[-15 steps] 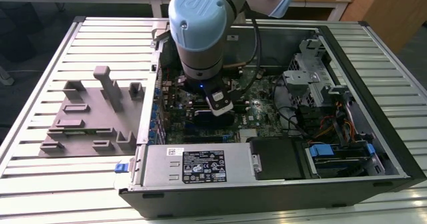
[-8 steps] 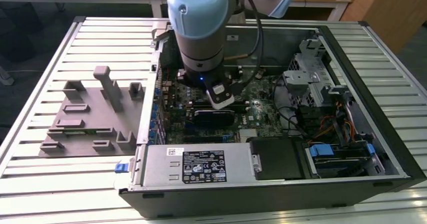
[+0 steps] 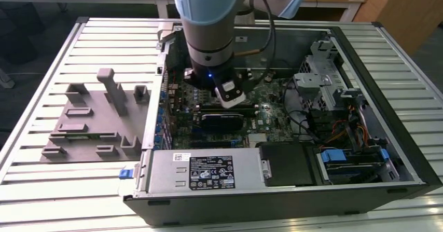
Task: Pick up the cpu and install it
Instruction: 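Install the second cpu locking lever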
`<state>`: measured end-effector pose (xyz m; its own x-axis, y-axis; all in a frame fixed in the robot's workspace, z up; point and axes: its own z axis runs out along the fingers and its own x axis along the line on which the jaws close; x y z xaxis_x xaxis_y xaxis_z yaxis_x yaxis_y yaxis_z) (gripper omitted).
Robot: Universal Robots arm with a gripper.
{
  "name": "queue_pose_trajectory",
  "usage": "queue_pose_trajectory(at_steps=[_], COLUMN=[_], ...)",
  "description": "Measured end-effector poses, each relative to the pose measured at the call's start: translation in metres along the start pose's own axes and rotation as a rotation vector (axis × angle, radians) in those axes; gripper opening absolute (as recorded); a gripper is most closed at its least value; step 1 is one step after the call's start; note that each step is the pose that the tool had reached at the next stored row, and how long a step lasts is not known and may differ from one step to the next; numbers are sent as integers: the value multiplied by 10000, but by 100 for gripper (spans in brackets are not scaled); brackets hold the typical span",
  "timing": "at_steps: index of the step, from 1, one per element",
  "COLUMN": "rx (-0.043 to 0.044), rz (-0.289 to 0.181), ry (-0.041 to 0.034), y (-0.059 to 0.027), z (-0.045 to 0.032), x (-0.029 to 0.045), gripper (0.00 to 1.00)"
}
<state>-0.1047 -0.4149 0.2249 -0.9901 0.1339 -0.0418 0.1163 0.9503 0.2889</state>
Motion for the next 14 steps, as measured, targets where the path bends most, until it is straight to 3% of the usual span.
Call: queue_pose_trajectory(at_steps=[3,9,14], rx=[211,386,612], rz=[26,17,-2], ry=[-40,-61,-87], y=[18,146,257], z=[7,49,88], x=[-31,-74,-110], gripper=[11,11,11])
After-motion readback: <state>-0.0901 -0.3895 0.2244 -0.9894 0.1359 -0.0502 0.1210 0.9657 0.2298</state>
